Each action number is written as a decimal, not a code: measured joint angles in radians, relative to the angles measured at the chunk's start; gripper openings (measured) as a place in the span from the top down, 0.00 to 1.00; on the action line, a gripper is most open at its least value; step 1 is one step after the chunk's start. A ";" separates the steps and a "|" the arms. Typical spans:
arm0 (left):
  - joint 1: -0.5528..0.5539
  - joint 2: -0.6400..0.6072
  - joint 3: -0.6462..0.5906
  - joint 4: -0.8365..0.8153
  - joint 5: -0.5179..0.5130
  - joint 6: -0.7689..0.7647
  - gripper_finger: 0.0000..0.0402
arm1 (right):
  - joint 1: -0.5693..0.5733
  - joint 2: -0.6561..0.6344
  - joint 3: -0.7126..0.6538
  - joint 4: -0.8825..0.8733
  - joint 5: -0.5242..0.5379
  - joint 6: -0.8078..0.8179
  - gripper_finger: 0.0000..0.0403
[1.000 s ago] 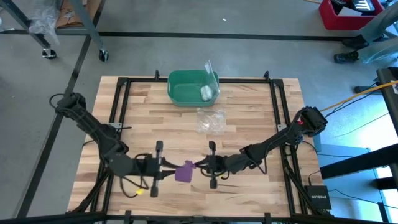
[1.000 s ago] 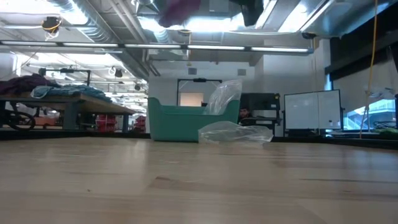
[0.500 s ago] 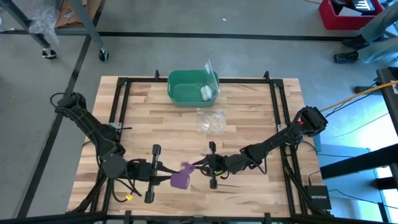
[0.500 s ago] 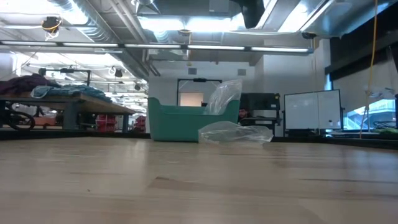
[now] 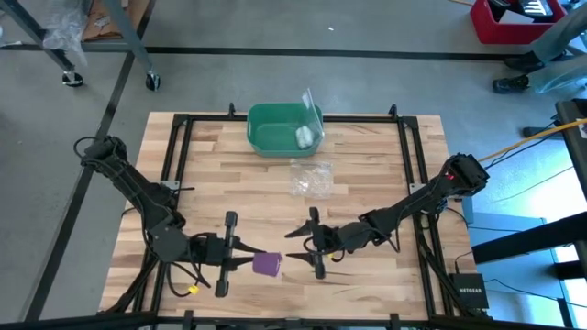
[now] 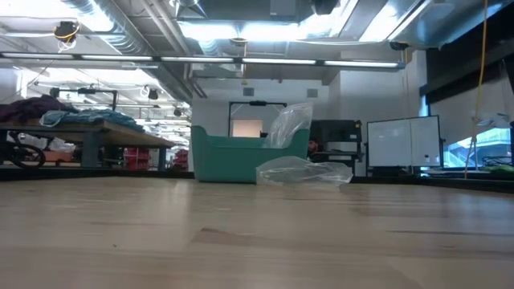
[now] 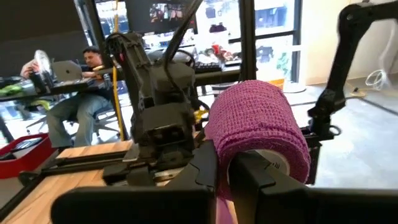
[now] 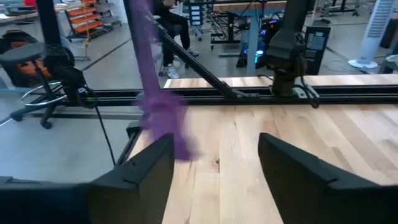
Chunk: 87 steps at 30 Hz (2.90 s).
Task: Roll bandage
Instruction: Roll the violet bandage
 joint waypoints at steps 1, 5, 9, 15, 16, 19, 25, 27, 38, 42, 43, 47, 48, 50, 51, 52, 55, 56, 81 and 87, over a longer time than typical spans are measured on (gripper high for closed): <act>0.000 0.000 0.000 -0.006 -0.021 0.000 0.97 | 0.000 0.000 0.000 0.002 -0.006 0.000 0.41; -0.003 0.000 0.000 -0.012 -0.092 0.006 0.97 | 0.001 -0.014 0.034 -0.021 -0.020 -0.002 0.41; -0.021 -0.001 0.000 -0.013 -0.125 0.054 0.97 | 0.000 -0.027 0.084 -0.093 -0.063 -0.004 0.41; -0.022 -0.003 0.001 -0.030 -0.137 0.034 0.99 | -0.007 -0.026 0.105 -0.094 -0.043 -0.020 0.41; -0.021 -0.003 0.001 -0.037 -0.154 0.026 0.98 | -0.007 -0.025 0.105 -0.096 -0.042 -0.019 0.41; -0.021 -0.003 0.001 -0.036 -0.222 0.011 0.98 | -0.007 -0.022 0.105 -0.090 -0.042 -0.019 0.41; -0.008 -0.003 0.001 -0.035 -0.254 -0.019 0.98 | -0.012 -0.015 0.105 -0.102 -0.085 0.031 0.41; -0.002 -0.003 0.001 -0.035 -0.256 -0.021 0.97 | -0.019 -0.015 0.105 -0.103 -0.086 0.032 0.41; 0.017 -0.003 0.004 0.002 -0.245 0.113 0.97 | -0.021 0.035 0.104 -0.130 0.065 -0.183 0.41; 0.033 -0.005 0.018 -0.001 -0.245 0.158 0.97 | -0.027 0.037 0.104 -0.184 0.091 -0.220 0.41; 0.032 -0.006 0.018 -0.011 -0.244 0.157 0.97 | -0.033 0.037 0.104 -0.201 0.094 -0.225 0.41; 0.012 -0.005 0.018 -0.095 -0.232 0.141 0.97 | -0.074 0.037 0.099 -0.321 0.074 -0.199 0.41; 0.008 -0.005 0.018 -0.119 -0.232 0.137 0.97 | -0.085 0.037 0.093 -0.328 0.066 -0.196 0.41; 0.007 -0.005 0.018 -0.152 -0.232 0.144 0.97 | -0.107 0.037 0.088 -0.309 0.035 -0.196 0.41; 0.012 -0.005 0.018 -0.155 -0.232 0.163 0.97 | -0.116 0.037 0.087 -0.284 0.013 -0.197 0.41; 0.018 -0.005 0.018 -0.150 -0.232 0.179 0.98 | -0.123 0.037 0.087 -0.254 -0.024 -0.199 0.41; 0.036 -0.006 0.018 -0.142 -0.197 0.163 0.97 | -0.145 0.036 0.088 -0.208 -0.150 -0.191 0.41; 0.040 -0.006 0.018 -0.144 -0.167 0.149 0.97 | -0.149 0.037 0.088 -0.206 -0.176 -0.179 0.41; 0.065 0.005 0.017 -0.192 -0.167 -0.185 0.96 | -0.157 0.035 -0.002 -0.077 -0.334 -0.021 0.41; 0.104 0.005 0.017 -0.191 -0.063 -0.168 0.96 | -0.150 0.035 -0.002 -0.106 -0.320 -0.004 0.41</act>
